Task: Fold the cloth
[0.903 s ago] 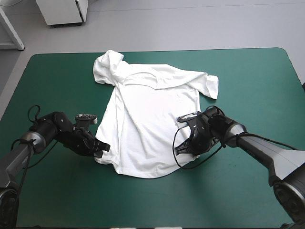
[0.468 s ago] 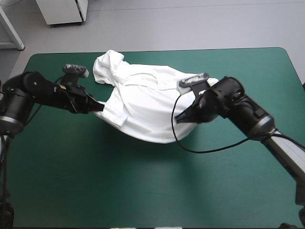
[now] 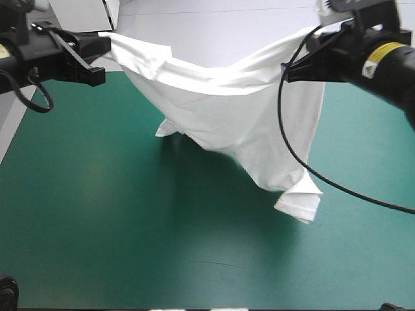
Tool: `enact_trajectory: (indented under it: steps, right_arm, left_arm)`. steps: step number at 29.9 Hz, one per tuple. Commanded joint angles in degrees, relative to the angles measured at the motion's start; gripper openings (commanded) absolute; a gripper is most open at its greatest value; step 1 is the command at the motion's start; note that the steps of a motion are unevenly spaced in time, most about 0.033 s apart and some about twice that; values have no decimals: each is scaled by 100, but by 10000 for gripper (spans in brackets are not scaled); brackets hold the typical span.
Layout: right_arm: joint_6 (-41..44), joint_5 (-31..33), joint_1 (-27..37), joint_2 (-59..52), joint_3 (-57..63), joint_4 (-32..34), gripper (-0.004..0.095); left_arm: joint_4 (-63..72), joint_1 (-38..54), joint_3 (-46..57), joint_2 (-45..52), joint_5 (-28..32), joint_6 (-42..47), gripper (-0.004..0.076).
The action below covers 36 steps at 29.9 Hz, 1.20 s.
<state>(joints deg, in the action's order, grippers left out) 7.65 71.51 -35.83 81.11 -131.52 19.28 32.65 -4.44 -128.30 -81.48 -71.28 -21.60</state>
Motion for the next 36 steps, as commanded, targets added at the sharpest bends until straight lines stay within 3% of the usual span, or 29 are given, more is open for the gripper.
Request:
enact_trajectory:
  steps: [1, 10, 15, 20, 24, 29, 32, 36]
  right_arm:
    - [-400, -632, 12, -177, -782, 157, -19]
    - [-1131, -1969, 12, -177, -2111, -798, -18]
    - [-1225, -2351, 12, -177, -2351, -1073, -18]
    - [-1225, -2147, 12, -70, -2295, -1021, -18]
    - [-1039, -1600, 12, 242, -2295, -754, -18]
    - [-479, -546, 12, 1027, -2295, 294, -19]
    - [-256, -489, 106, 1617, -2295, 802, -19]
    - [-118, -569, 764, 2487, -2295, 390, -19]
  left_arm:
    - [364, -38, -861, 186, 707, 48, -9]
    - [1534, -38, -2105, 186, 1850, -434, -9]
    - [1529, -38, -2474, 186, 2050, -444, -9]
    - [1453, -38, -2443, 111, 2020, -526, -9]
    - [1421, -38, -2443, -119, 1812, -526, -9]
    - [1163, -38, -2443, -760, 1366, -293, -9]
    - [1128, -38, -2443, -1377, 1175, -283, -9]
    - [753, -38, -2443, -2281, 941, -80, -9]
